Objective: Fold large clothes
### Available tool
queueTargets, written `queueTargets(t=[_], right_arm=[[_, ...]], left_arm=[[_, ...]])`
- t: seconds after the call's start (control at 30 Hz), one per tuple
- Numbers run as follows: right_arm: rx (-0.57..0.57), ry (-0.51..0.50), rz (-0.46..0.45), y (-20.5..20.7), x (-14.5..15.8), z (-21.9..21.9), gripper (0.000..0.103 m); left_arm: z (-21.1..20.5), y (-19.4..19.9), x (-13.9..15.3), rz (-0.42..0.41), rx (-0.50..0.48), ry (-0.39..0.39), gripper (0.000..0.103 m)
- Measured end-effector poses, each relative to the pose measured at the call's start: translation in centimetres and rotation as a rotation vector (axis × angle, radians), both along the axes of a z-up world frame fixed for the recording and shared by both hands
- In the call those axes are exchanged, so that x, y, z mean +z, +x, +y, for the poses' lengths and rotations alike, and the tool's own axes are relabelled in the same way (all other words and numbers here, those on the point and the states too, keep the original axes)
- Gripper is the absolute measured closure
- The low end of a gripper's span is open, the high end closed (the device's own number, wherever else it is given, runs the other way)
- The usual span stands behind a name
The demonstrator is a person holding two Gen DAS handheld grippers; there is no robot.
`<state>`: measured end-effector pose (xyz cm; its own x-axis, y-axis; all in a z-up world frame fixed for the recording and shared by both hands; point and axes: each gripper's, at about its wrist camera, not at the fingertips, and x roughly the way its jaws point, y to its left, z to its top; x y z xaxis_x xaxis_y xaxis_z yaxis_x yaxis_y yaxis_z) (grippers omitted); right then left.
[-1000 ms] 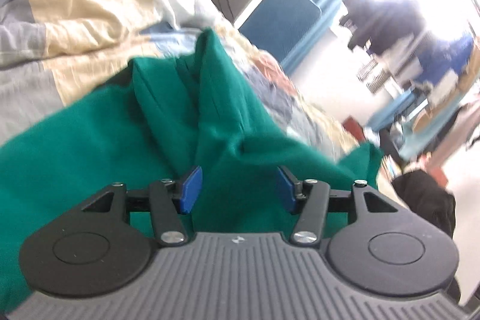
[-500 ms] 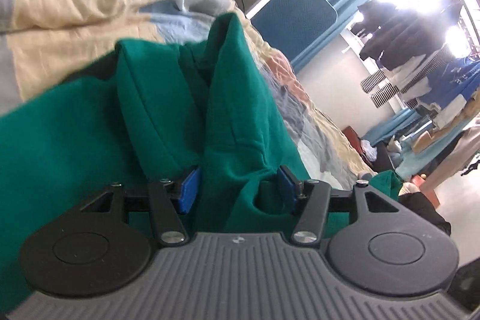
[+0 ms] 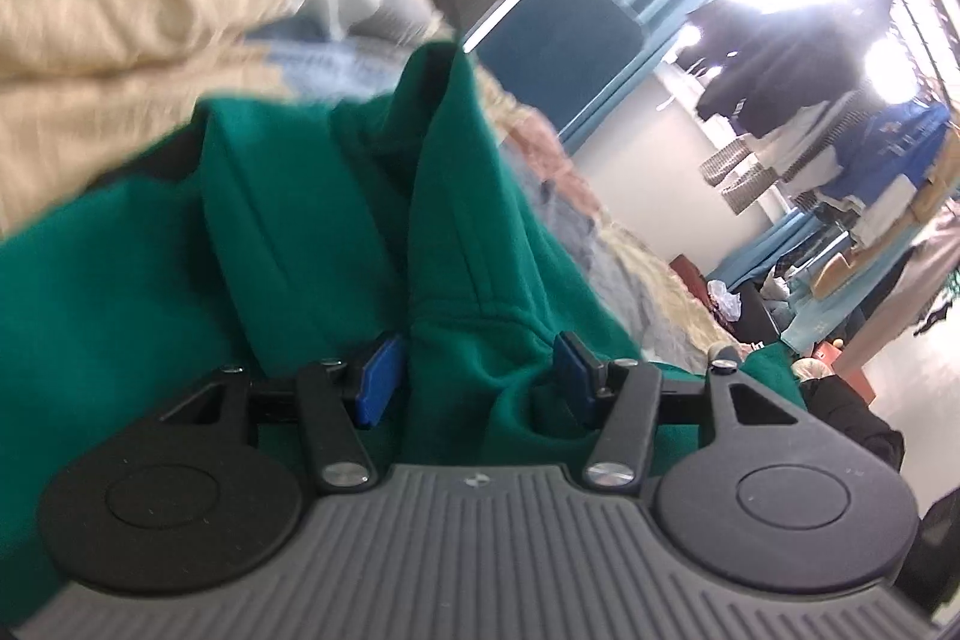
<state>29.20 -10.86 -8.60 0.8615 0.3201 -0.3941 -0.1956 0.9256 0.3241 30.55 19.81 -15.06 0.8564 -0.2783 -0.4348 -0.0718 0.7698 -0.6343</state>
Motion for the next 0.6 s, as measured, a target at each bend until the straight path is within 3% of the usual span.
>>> queueTargets(t=[0.13, 0.23, 0.3, 0.53, 0.6], right_arm=[[-0.057, -0.026, 0.046, 1.0, -1.7, -1.6, 0.088], [-0.052, -0.013, 0.077, 1.2, -2.6, -1.9, 0.086], [-0.049, -0.008, 0.094, 0.9, -2.1, -1.8, 0.079], [-0.087, -0.067, 0.054, -2.6, 0.4, -1.0, 0.073], [-0.085, -0.071, 0.026, -3.9, 1.3, -0.8, 0.061]], left_arm=[[0.5, -0.9, 1.0, -0.063, -0.017, -0.047, 0.042], [0.5, -1.5, 1.8, -0.093, -0.018, -0.03, 0.041], [0.4, -1.9, 2.0, -0.098, -0.012, -0.005, 0.041], [-0.8, -3.2, 3.8, -0.174, -0.07, 0.048, 0.043], [-1.7, -3.5, 4.1, -0.176, -0.091, 0.084, 0.043]])
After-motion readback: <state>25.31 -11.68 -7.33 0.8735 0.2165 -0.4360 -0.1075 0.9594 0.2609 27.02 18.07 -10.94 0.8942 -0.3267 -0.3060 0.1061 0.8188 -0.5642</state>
